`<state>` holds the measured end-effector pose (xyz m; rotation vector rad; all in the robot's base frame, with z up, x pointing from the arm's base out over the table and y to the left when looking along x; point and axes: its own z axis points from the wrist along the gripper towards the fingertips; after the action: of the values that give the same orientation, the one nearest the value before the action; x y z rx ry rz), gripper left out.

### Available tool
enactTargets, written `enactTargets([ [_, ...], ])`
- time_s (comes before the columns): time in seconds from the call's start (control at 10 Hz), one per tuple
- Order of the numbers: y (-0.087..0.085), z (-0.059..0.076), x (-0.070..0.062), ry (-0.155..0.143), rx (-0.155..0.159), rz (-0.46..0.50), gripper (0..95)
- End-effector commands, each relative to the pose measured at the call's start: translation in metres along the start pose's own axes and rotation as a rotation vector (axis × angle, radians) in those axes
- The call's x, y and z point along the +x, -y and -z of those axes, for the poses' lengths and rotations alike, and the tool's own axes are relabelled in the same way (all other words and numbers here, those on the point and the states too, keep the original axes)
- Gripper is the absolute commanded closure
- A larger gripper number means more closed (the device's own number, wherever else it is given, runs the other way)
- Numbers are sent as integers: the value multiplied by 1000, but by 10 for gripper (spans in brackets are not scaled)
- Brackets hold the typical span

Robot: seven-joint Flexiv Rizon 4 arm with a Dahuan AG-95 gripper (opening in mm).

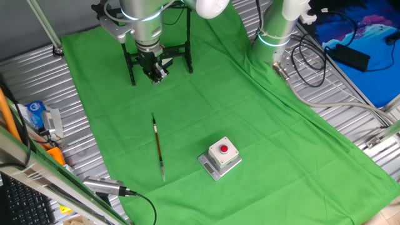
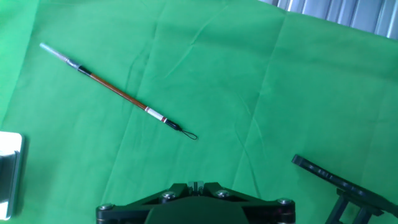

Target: Place the brush on the pen rack

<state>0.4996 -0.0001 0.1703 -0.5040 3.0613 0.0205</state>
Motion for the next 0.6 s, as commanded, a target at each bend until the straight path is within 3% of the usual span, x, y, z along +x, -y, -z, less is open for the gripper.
enactTargets([
  [0.1,0,0,0,-2,2,1,950],
  [0.6,0,0,0,-4,2,-2,950],
])
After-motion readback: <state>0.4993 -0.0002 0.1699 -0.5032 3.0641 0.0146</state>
